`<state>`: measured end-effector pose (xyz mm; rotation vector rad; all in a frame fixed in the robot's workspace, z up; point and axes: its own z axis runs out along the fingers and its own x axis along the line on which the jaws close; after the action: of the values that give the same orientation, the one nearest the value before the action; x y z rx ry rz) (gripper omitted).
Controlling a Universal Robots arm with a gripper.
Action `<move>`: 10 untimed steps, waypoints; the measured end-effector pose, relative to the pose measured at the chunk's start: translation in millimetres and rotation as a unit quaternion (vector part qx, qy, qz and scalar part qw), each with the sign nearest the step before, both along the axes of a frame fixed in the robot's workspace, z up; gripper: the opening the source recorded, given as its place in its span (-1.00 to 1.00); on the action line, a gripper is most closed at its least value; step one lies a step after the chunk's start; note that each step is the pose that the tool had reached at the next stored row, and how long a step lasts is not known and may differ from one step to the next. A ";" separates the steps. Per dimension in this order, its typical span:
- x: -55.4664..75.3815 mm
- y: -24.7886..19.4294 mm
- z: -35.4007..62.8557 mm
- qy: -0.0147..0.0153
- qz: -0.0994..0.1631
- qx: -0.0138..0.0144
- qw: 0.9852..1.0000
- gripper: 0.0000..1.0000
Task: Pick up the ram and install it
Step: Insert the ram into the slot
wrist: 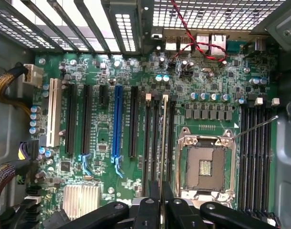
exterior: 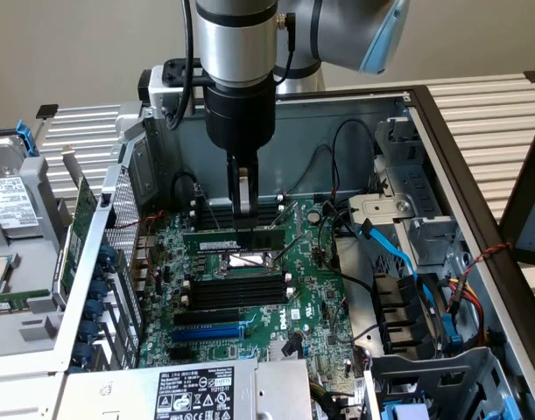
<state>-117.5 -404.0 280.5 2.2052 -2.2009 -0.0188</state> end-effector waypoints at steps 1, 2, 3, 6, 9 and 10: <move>0.0 -0.1 -0.2 0.000 0.001 0.000 1.000 -0.73; 0.0 -0.3 -0.4 0.000 0.002 0.000 1.000 -0.73; 0.0 -0.4 -0.8 0.000 0.002 0.000 1.000 -0.73; 0.0 -1.2 -2.4 0.001 0.002 0.000 1.000 -0.73; 0.0 -1.8 -4.8 0.001 0.002 0.000 1.000 -0.73; 0.0 -1.8 -5.9 0.001 0.002 0.000 1.000 -0.73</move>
<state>-117.5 -405.8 274.5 2.2097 -2.1955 -0.0205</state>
